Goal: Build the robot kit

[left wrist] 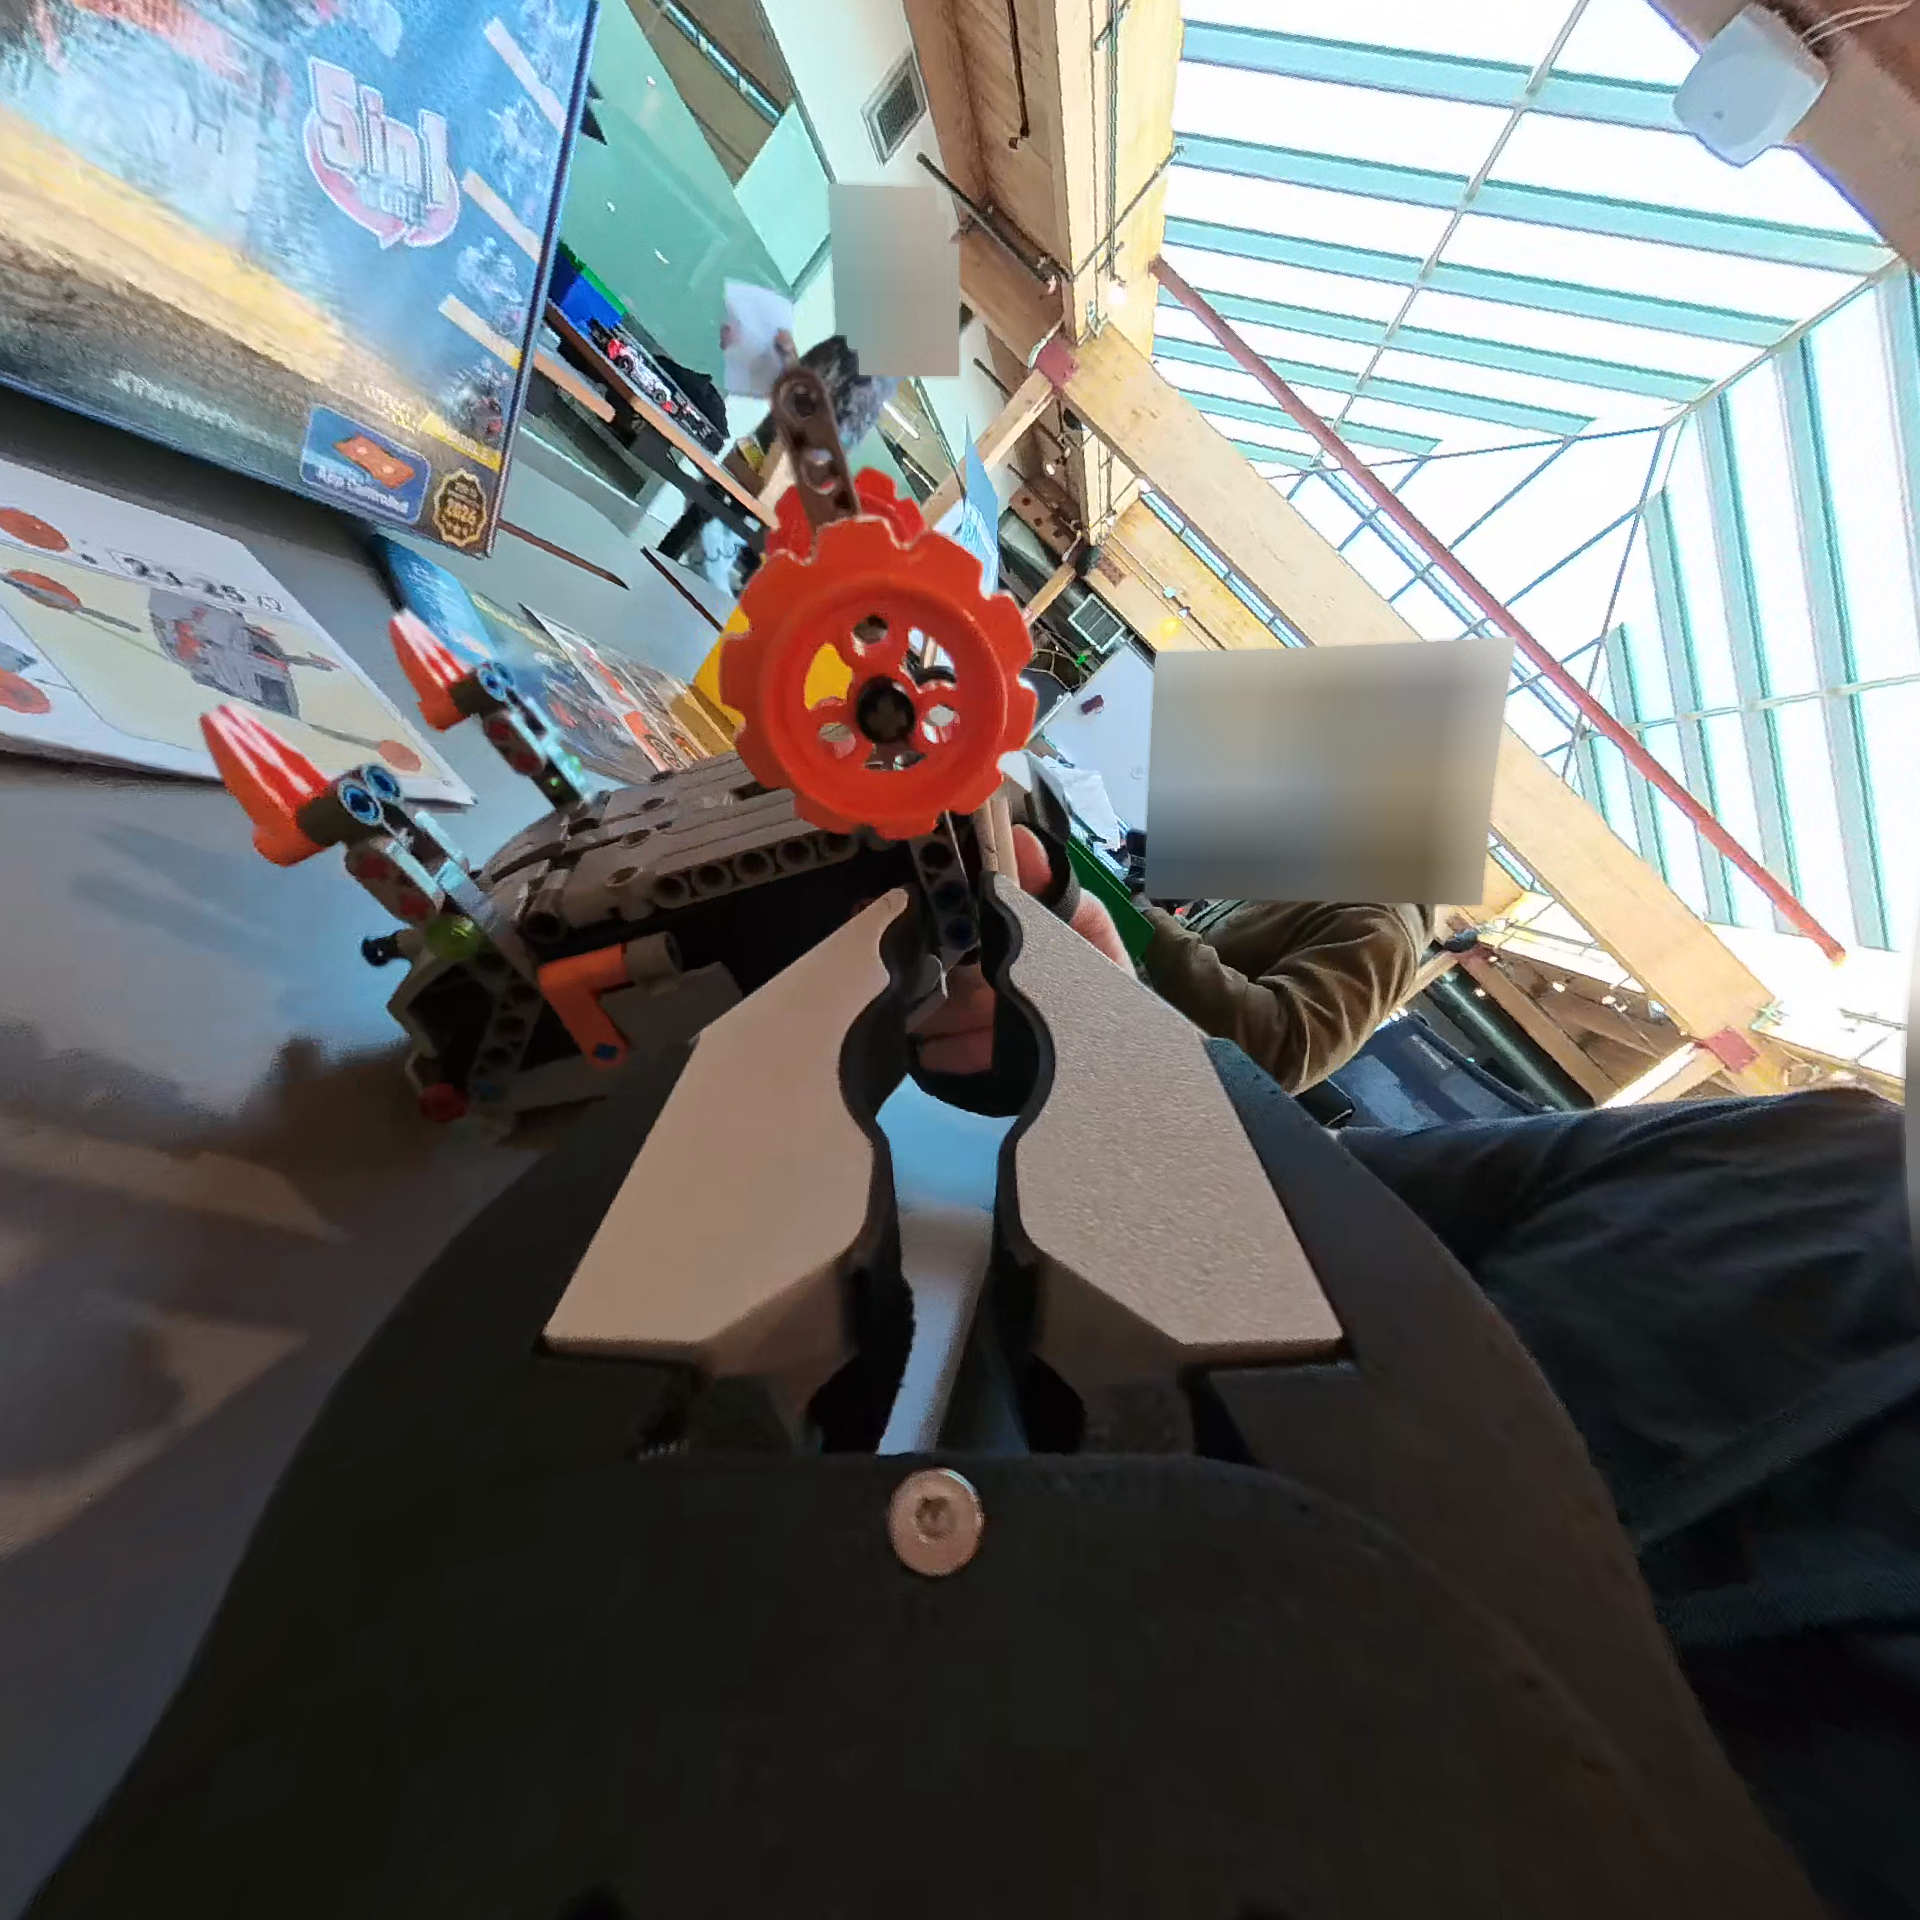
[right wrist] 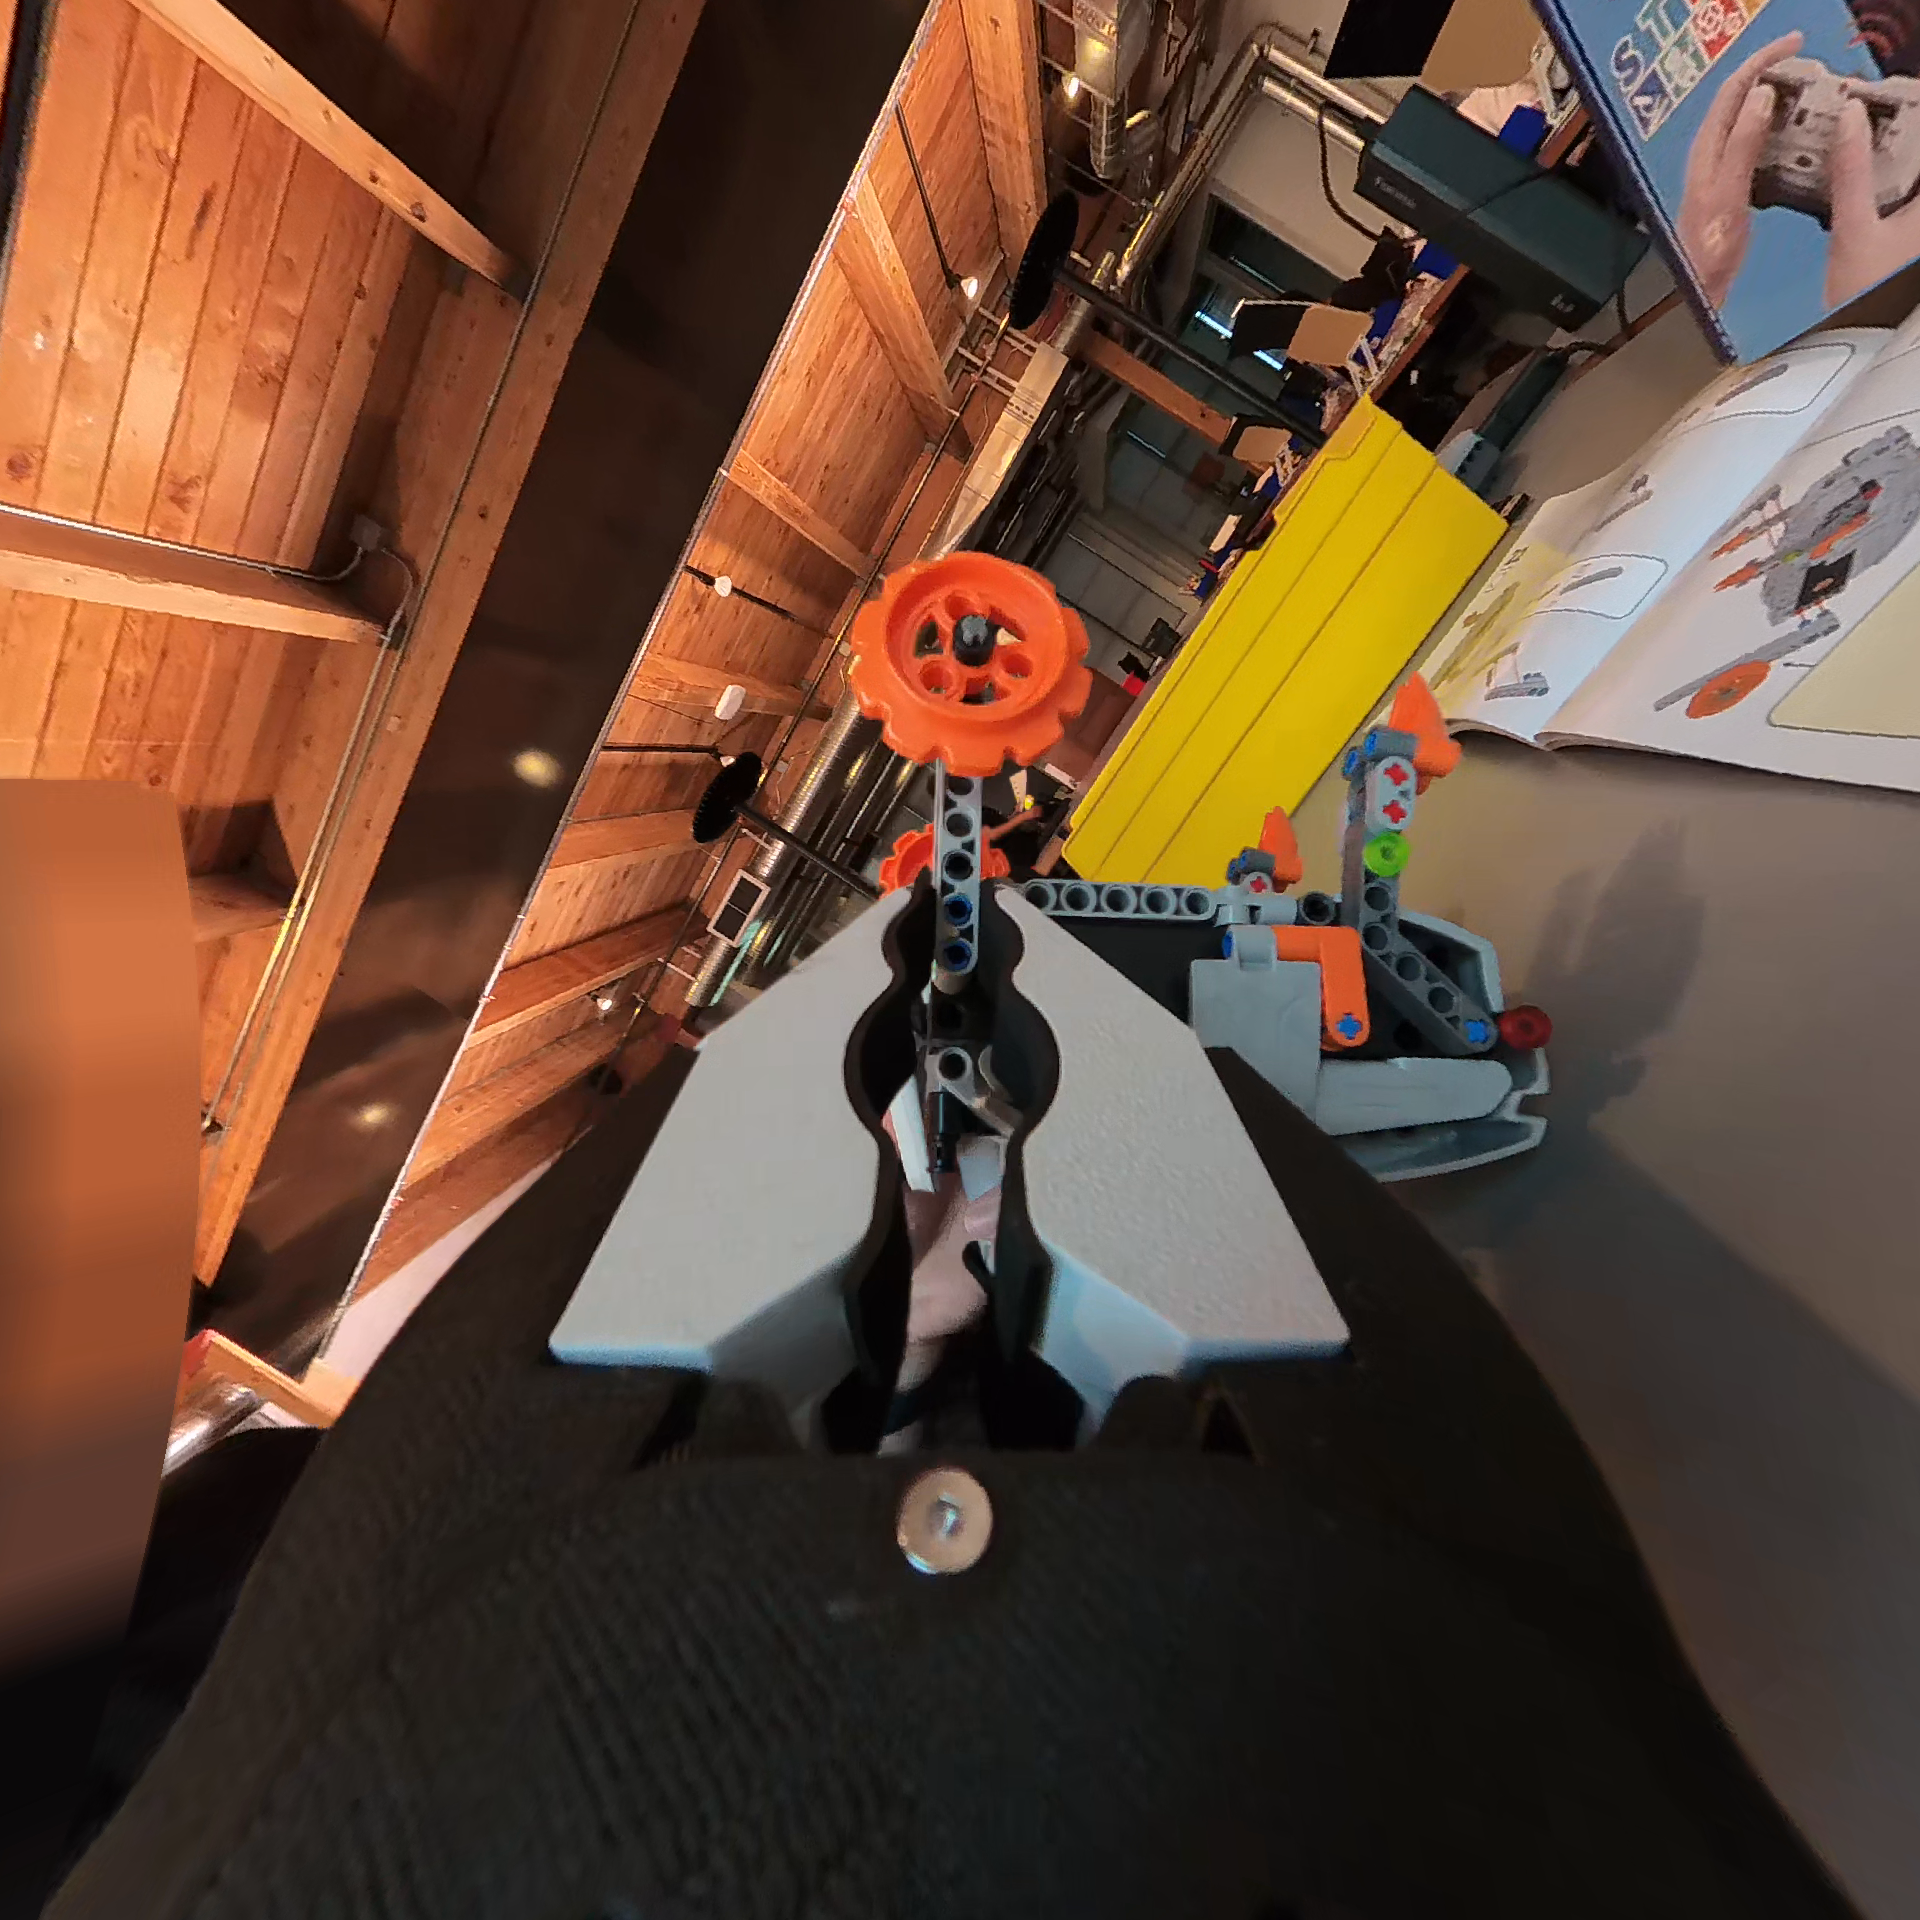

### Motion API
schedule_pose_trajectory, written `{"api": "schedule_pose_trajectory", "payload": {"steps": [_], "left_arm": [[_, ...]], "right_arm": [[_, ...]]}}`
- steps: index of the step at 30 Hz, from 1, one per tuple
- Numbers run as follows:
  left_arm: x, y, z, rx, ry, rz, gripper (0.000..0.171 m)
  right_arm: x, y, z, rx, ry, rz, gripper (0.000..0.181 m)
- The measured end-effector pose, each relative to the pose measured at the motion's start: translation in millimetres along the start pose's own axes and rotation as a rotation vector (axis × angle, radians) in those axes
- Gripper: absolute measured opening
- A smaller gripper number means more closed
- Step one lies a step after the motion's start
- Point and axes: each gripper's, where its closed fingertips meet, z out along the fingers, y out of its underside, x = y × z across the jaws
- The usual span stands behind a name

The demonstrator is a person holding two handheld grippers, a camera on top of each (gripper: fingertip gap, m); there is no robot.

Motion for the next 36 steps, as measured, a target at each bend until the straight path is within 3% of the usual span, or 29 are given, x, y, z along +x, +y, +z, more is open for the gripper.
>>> {"api": "schedule_pose_trajectory", "payload": {"steps": [7,11,17,20,23,25,27,30,36], "left_arm": [[-8.1,-3.5,-9.9,-0.036,-0.025,-0.009,0.005],[-13.6,-1.2,-18.5,-0.109,-0.029,-0.007,0.005],[-17.1,0.9,-22.5,-0.146,-0.020,-0.006,0.006],[-17.6,1.2,-22.5,-0.156,-0.014,0.001,0.006],[-17.9,0.4,-22.9,-0.157,-0.005,-0.006,0.006],[-17.4,1.2,-21.4,-0.157,-0.003,0.000,0.006],[-17.8,2.9,-20.3,-0.168,-0.013,0.018,0.006],[-16.3,1.5,-20.1,-0.154,-0.003,0.016,0.006],[-16.0,2.1,-20.3,-0.154,-0.007,0.028,0.005]], "right_arm": [[1.9,12.1,3.8,-0.088,0.019,-0.031,0.006],[1.8,19.3,4.1,-0.214,-0.002,-0.062,0.022],[9.9,31.1,-5.4,-0.418,-0.002,-0.230,0.022],[11.4,34.9,-5.9,-0.445,-0.014,-0.239,0.006],[12.2,36.1,-5.0,-0.460,-0.016,-0.265,0.007],[13.7,40.2,-3.6,-0.480,-0.015,-0.256,0.017],[15.2,45.1,-3.9,-0.507,-0.012,-0.275,0.006],[9.7,41.1,-1.6,-0.484,-0.015,-0.355,0.006],[10.6,43.4,-3.7,-0.494,-0.027,-0.316,0.006]]}}
